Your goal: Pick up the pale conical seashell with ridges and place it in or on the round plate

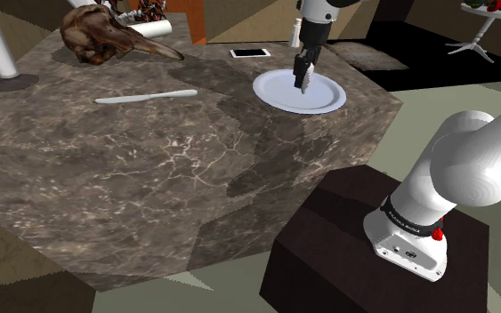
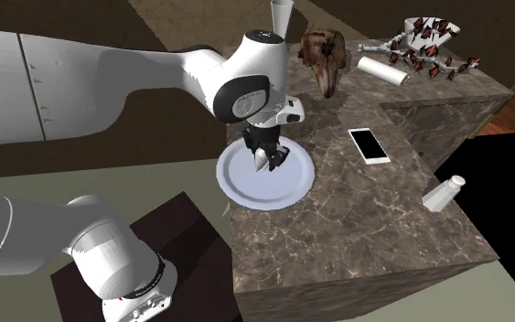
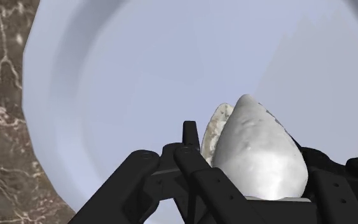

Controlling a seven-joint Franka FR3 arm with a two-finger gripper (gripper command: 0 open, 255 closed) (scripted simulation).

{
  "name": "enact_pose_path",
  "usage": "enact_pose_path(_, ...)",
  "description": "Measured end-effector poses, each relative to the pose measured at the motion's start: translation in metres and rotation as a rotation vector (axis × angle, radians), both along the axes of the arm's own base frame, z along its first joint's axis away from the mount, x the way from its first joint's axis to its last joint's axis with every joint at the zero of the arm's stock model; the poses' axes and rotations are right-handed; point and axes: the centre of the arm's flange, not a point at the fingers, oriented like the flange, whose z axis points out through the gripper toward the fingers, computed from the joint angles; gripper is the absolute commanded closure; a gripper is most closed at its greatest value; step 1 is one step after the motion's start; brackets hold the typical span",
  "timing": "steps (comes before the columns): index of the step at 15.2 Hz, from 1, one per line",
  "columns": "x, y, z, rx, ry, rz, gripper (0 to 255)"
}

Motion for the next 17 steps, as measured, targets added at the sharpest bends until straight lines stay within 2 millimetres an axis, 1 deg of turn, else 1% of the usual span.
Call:
enact_pose_path(1, 0.0, 0.0, 0.0, 0.0, 0.001, 0.001, 0)
enact_pose_path(7, -0.001, -0.001, -0.003, 0.0, 0.008, 0.0, 0)
enact_pose_path(8, -0.001, 0.0, 0.002, 0.001, 0.011, 0.0, 0)
enact_pose_path(11, 0.0, 0.0, 0.032, 0.001, 0.017, 0.001, 0)
enact_pose_path(12, -0.001, 0.0, 0.037, 0.001, 0.018, 0.001, 0)
enact_pose_path(17, -0.002, 0.001, 0.042, 0.001, 0.019, 0.001, 0)
